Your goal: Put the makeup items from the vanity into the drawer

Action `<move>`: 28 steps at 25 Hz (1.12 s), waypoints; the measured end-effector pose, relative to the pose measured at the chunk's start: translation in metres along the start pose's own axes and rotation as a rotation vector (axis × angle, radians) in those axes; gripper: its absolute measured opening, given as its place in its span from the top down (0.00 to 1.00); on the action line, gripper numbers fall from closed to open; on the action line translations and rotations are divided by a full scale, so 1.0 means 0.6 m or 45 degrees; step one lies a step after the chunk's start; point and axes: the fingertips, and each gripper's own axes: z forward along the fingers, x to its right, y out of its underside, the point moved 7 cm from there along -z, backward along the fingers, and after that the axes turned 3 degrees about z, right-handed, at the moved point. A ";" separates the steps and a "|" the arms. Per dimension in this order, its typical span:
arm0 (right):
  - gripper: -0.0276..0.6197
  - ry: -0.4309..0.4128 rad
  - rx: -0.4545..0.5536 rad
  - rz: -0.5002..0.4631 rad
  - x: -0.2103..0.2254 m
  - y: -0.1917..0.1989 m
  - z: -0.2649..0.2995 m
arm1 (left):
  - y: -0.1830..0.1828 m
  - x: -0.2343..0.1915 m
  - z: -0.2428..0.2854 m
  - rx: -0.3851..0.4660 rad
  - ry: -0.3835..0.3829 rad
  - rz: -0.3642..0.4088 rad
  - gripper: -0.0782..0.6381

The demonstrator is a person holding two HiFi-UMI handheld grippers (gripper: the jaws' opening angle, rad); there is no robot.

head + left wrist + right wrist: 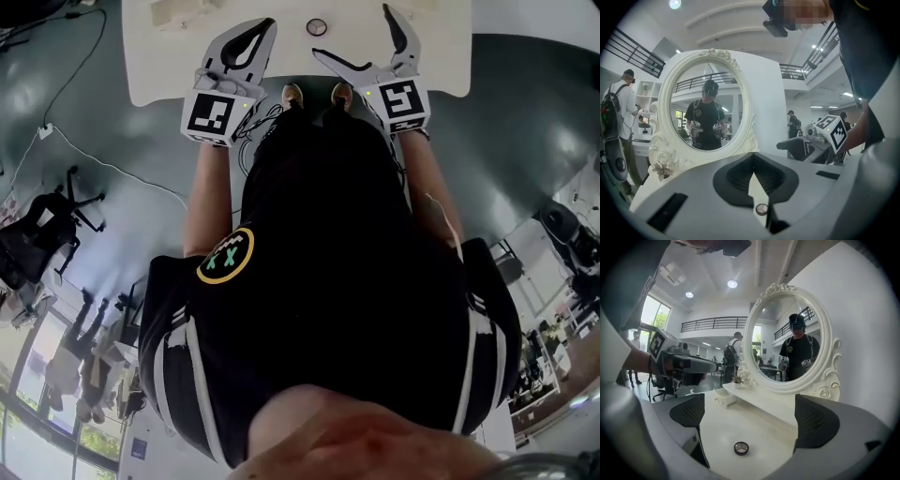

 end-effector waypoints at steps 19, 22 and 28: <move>0.03 -0.088 -0.311 0.001 0.021 0.202 0.139 | -0.009 0.006 0.011 -0.045 -0.056 0.017 0.87; 0.03 -0.103 -0.399 -0.012 0.024 0.242 0.162 | -0.006 0.006 0.009 -0.051 -0.060 0.020 0.87; 0.03 -0.116 -0.502 -0.033 0.036 0.287 0.190 | -0.004 -0.006 0.002 -0.065 -0.072 0.019 0.87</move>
